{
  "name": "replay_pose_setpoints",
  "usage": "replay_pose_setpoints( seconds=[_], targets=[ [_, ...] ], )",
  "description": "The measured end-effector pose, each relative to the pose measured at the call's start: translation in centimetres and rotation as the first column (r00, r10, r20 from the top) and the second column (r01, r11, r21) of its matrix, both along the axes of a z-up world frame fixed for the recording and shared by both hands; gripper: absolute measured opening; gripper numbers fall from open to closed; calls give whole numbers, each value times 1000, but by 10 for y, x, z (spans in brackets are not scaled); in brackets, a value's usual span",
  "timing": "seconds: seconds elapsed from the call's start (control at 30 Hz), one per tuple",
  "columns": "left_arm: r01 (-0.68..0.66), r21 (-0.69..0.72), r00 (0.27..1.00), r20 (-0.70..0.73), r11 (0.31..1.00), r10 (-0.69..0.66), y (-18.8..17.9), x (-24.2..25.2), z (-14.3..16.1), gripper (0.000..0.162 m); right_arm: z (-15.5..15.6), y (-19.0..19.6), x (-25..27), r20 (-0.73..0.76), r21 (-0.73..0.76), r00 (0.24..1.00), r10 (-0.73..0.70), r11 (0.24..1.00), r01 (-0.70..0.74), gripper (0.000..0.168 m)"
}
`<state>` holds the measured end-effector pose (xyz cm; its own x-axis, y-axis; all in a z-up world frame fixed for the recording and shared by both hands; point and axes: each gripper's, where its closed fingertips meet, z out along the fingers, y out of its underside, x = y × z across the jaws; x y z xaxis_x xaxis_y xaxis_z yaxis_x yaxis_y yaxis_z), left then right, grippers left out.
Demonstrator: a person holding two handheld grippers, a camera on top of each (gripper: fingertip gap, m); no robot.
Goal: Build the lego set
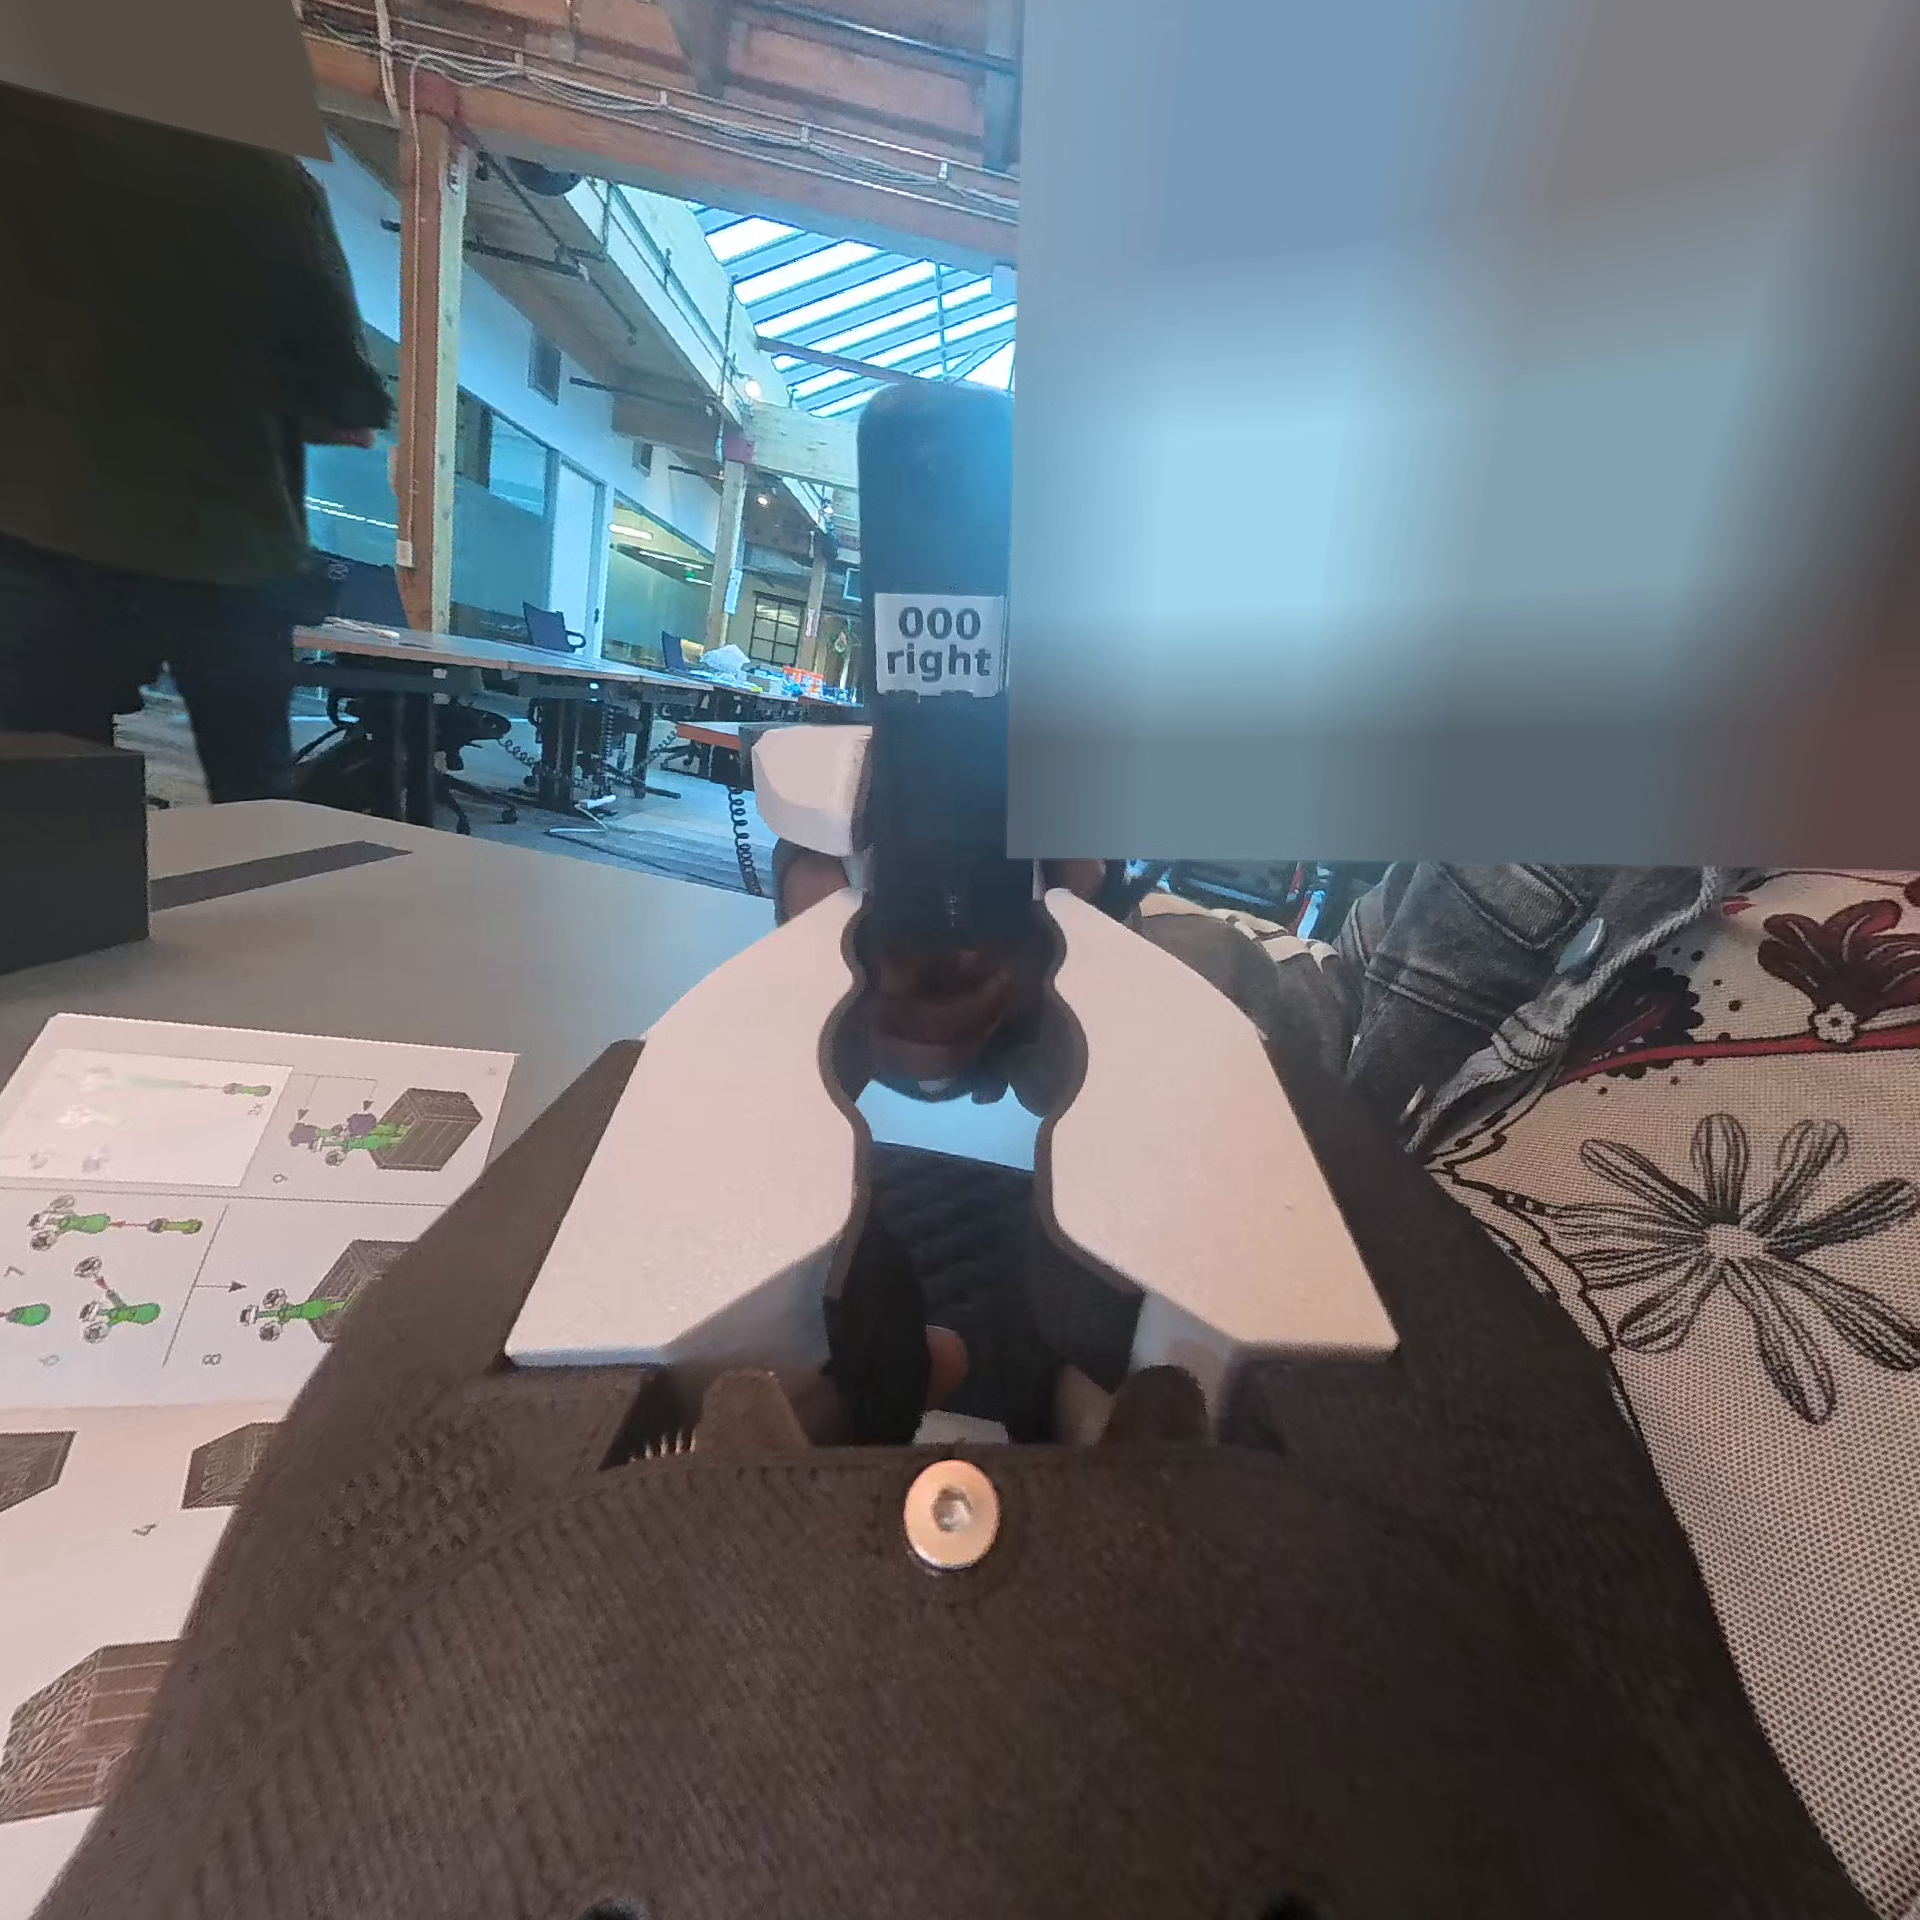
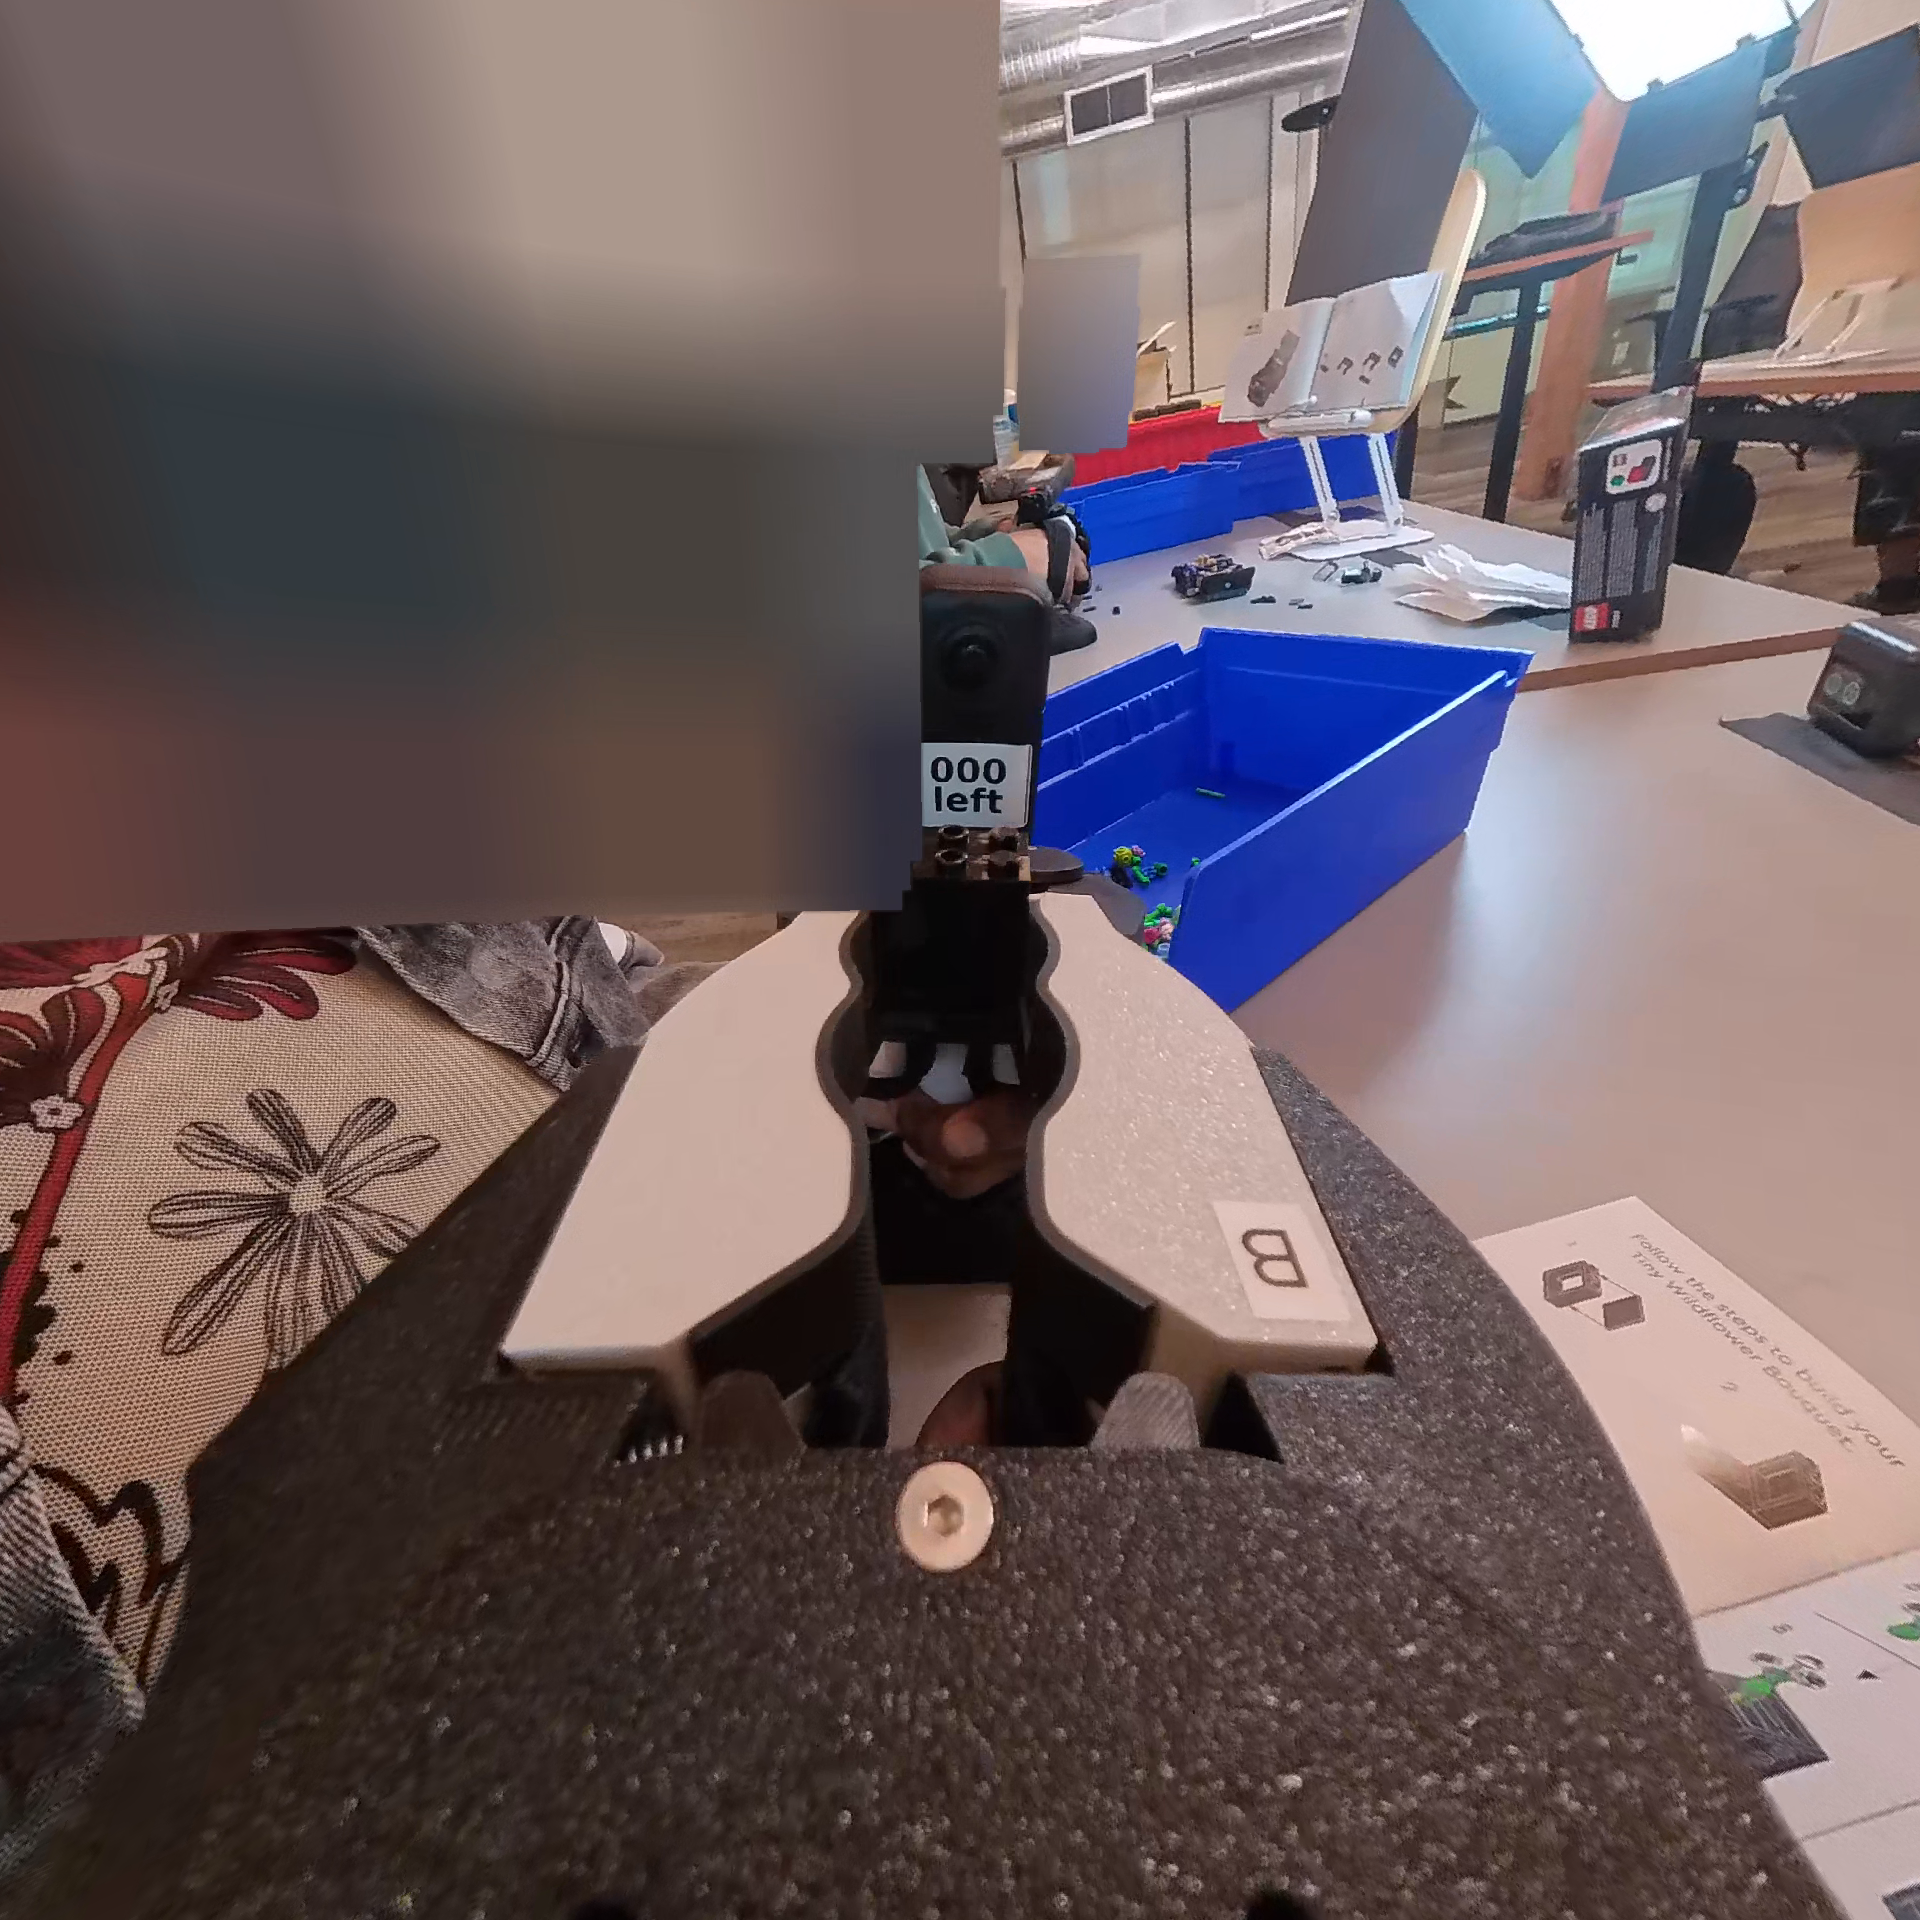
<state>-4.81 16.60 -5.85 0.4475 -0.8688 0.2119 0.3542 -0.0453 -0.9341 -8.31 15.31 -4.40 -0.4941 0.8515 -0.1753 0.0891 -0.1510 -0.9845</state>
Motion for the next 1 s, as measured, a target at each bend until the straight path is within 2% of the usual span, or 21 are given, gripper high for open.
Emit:
replay_pose_setpoints(
  seconds=[0.5, 0.6, 0.93, 1.0],
  targets=[
    [-10, -3, 1000, -11, 1000, 10, 2, -1, -5, 28, -4, 0, -3, -10, 10, 1000, 1, 1000, -1, 26],
    [-21, -5, 1000, -6, 1000, 21, 4, -3, -4, 32, -5, 0, -3, -10, 2, 1000, 8, 1000, -8, 26],
    [-24, 6, 1000, -6, 1000, 24, 2, -4, -5, 27, -6, 1, -2, -16, -37, 1000, 14, 999, -14, 27],
    [-61, 17, 998, -24, 998, 61, -1, -14, 0, 27, 1, 11, 3, -10, -42, 1000, -5, 999, 5, 42]
  ],
)
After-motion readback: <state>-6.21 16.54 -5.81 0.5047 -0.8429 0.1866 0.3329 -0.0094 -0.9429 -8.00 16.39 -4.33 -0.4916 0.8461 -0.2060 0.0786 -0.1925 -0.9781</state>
